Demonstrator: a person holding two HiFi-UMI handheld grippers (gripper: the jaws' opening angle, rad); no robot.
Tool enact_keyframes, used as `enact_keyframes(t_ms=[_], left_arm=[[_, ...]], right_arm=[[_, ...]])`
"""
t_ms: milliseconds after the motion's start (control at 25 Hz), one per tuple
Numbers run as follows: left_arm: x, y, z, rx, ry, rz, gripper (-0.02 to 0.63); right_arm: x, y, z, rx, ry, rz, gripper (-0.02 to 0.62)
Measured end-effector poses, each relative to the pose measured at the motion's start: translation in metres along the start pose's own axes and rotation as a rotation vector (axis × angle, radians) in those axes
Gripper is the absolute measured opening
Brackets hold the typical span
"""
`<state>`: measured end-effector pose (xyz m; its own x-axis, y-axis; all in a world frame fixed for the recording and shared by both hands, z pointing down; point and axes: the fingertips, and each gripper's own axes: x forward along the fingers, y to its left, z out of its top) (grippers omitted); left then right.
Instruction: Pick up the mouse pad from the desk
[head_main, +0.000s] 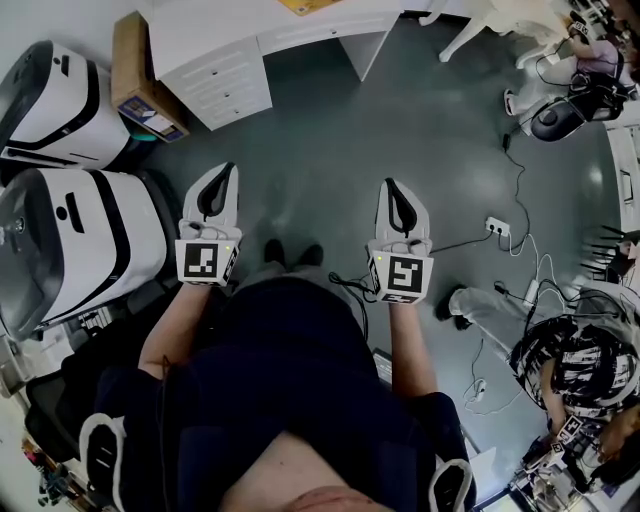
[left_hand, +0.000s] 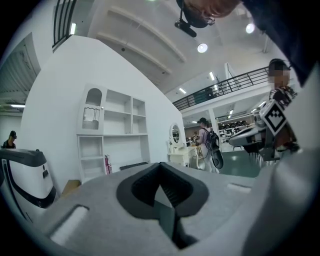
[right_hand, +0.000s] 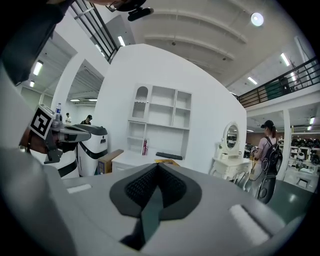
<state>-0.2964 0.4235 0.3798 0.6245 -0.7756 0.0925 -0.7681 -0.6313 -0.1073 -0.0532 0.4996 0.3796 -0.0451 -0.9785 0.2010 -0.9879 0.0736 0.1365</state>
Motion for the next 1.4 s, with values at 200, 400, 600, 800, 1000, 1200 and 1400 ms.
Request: enact_keyframes(t_ms=[200,400,600,800,1000,1200,1400], left_arm=[[0.000,-0.001,-0.001,0.000,0.003,-0.010,0.000],[0.003,-0.002,-0.002,0.006,0.015,-0.016,0.000],[0.009,-0.008,-0.002,0.008,0.027,-0.011,0.000],[0.019,-0.013,-0.002,0.003,0.040,0.013,0.000],[0.036,-0.014,0.002,-0.004,0.041,0.032,0.000],[0.066,-0.005,0.001,0.003,0.043,0.024,0.000],[0.114,0.020,-0.003,-0.004,0.042,0.003,0.000]], right_arm=[[-0.001,-0.001,0.001,0.000,-0.008,0.000,0.000],[0.002,-0.007,0.002,-0.001,-0.013,0.009,0.029],[0.008,-0.015,0.000,-0.008,-0.017,0.056,0.109],[0.019,-0.028,0.000,-0.013,-0.029,0.116,0.195],[0.036,-0.042,0.008,-0.022,-0.055,0.156,0.236],[0.068,-0.053,0.015,-0.008,-0.077,0.176,0.282],[0.122,-0.062,0.021,0.006,-0.088,0.183,0.319]])
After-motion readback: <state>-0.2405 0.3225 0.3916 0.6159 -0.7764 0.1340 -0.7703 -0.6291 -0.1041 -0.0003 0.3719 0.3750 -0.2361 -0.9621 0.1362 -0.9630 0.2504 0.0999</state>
